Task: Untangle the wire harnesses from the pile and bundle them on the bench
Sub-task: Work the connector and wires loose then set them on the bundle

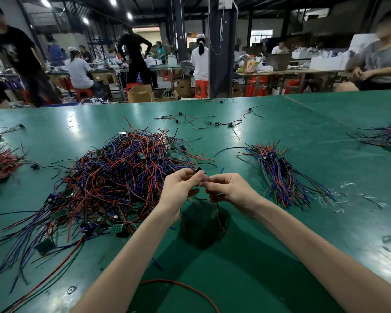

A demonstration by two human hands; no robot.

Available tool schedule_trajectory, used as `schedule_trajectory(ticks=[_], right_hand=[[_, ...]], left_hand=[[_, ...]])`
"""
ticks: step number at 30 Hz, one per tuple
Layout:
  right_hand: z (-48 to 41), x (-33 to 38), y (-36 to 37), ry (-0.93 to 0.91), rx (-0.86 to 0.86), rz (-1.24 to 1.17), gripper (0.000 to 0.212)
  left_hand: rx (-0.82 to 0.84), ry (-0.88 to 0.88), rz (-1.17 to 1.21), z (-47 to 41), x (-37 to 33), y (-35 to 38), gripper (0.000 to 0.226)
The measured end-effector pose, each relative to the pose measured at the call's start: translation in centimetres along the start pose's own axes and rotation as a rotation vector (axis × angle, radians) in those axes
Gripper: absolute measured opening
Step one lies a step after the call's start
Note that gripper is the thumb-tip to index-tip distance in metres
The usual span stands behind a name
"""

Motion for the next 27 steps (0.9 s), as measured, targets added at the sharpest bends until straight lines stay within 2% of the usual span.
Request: schedule_trajectory(ticks=[3,9,13,16,21,27], right_hand=[[0.2,0.1,0.2,-0.014,0.068,0.076,0.013],[0.6,0.2,0.7,-0.029,0.099,0.124,0.020],[0.6,0.1,0.8,-0.084,0.050,0.184,0.025],[0.4,-0.4,0.5,-0.056,0.029,0.150,0.018],[0.4,-0.5,0.8,-0.070,0.052,0.164,0.018],[0.6,-1.0,0.0,-0.150,0.011,0.394,0.017]], left_hand=[[-0.011,0.014,0.044,0.0,-0.3,-0.1,0.010],[0.010,0.029,0.031,-0.1,-0.3,0.1,0.009],[0.097,0.042,0.077,-0.3,-0.3,0.4,0.004],[0.128,0.064,0.028,-0.3,-0.2,0.5,0.013],[0.039,0.096,-0.015,-0.6,-0.1,-0.2,0.012],[-0.079,0.088,0.059,-1.3,-0.4,-1.3,0.016]])
Point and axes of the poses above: each hand's wrist, its own z-axis away from the middle knuckle, its own y-axis out of the palm, x = y × z, the point moved 5 cm from there along -z, towards the middle knuckle, and after that the axes turned 9 degrees about -x, right-handed, at the moved point
